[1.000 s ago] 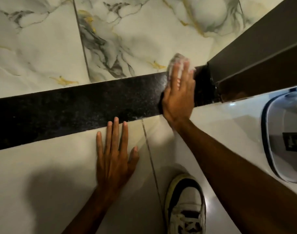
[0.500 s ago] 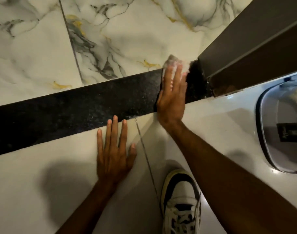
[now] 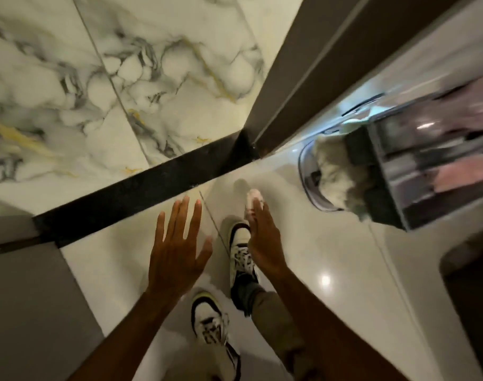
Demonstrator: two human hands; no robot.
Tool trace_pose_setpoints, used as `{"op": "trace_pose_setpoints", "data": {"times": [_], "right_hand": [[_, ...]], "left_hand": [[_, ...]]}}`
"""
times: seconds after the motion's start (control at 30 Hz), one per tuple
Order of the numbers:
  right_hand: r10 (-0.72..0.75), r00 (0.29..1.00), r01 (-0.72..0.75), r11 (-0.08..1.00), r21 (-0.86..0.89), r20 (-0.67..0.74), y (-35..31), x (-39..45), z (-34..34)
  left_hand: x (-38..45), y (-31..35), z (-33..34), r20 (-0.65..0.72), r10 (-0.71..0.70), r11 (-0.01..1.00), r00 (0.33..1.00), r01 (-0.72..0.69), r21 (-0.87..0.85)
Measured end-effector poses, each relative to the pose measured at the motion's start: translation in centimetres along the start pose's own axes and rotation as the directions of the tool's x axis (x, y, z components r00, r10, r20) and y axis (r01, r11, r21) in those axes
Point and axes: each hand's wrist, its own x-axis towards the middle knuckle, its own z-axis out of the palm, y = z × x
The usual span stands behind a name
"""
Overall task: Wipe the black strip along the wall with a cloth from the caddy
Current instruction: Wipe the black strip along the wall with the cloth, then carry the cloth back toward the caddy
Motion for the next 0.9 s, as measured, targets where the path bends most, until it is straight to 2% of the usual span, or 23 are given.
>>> {"op": "trace_pose_setpoints", "data": {"times": [0.07,0.17,0.33,0.43,0.6,0.77,0.83,0.9], "right_hand": [[-0.033,0.996,0.031,0.999,-0.025,-0.083,-2.5,-6.2,-4.2],[0.005,0.97,-0.014,0.999,-0.034,-0.242,-5.2,-13.5,-11.8],[0.089,0.887,-0.054,0.994,0.091,-0.452,-5.8,-17.9,-22.4],[0.144,0.837,-0.081,0.987,0.141,-0.527,-4.1,-16.8,-26.6],[0.284,0.781,-0.12,0.942,0.313,-0.557,-0.3,-10.5,-30.1],[0.378,0.788,-0.147,0.882,0.448,-0.485,3.1,-2.7,-31.9],[0.376,0.803,-0.152,0.879,0.452,-0.462,4.4,0.2,-32.3],[0.395,0.773,-0.185,0.889,0.42,-0.496,5.6,2.9,-32.4]], "left_hand": [[-2.0,2.6,-6.1,0.011,0.087,0.996,0.996,-0.087,-0.023],[-2.9,7.2,-14.2,0.042,0.256,0.966,0.966,-0.255,-0.034],[1.2,15.2,-20.2,0.094,0.505,0.863,0.858,-0.502,-0.051],[4.9,20.3,-20.1,0.153,0.578,0.813,0.802,-0.582,-0.025],[10.9,26.5,-16.5,0.29,0.621,0.756,0.728,-0.654,0.023],[16.5,29.4,-11.8,0.384,0.661,0.655,0.645,-0.746,0.124],[18.8,30.3,-9.4,0.392,0.656,0.652,0.645,-0.746,0.138],[20.7,31.1,-7.1,0.401,0.65,0.648,0.646,-0.746,0.152]]}}
